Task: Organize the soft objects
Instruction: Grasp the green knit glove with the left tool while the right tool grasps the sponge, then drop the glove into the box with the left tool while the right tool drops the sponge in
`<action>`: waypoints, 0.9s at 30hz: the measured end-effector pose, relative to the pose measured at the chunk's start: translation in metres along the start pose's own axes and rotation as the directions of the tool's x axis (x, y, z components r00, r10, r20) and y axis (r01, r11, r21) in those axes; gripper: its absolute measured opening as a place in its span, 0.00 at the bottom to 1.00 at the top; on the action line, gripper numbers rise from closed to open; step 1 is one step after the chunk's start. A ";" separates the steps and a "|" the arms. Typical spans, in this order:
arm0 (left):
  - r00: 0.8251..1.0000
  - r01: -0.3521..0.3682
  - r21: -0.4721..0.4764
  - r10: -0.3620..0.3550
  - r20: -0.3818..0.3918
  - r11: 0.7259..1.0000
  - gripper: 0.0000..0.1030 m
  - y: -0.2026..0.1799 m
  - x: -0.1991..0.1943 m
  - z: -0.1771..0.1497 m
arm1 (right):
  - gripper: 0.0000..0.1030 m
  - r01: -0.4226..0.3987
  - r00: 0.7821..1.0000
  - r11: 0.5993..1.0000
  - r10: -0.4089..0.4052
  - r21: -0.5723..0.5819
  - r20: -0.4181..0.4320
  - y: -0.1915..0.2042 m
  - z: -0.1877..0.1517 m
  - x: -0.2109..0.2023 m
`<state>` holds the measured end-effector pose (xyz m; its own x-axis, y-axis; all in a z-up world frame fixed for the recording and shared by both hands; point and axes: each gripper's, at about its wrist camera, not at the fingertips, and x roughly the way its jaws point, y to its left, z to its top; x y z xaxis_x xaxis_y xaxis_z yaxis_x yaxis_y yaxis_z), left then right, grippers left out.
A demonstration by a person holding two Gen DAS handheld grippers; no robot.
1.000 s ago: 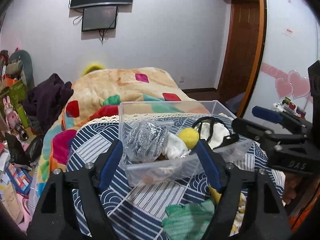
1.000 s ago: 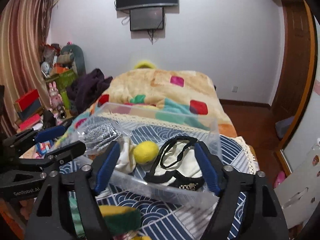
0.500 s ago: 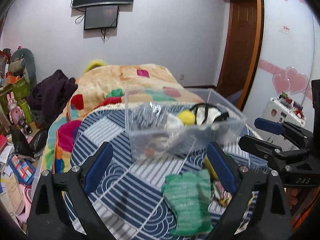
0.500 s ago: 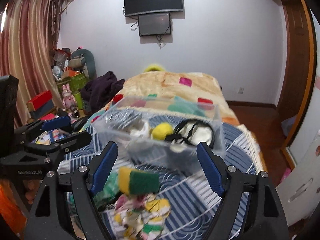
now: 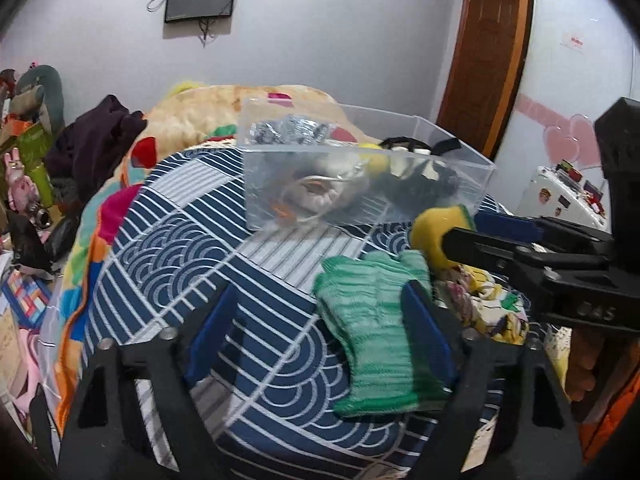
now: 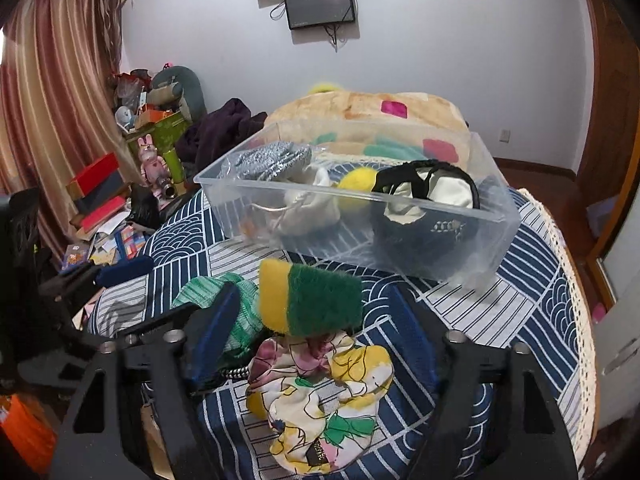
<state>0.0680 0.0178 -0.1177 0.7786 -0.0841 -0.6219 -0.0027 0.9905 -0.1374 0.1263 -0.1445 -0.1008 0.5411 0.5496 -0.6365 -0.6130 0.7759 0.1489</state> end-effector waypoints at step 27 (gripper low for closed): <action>0.990 0.070 0.028 -0.073 0.120 0.997 0.06 -0.012 -0.038 0.031 | 0.20 0.013 0.984 0.998 -0.023 0.060 0.176 -0.017 0.004 -0.055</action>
<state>0.0580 0.0127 -0.0691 0.8462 -0.1421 -0.5135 0.0691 0.9849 -0.1587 0.1095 -0.1872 -0.0649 0.6484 0.5772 -0.4964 -0.5701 0.8003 0.1860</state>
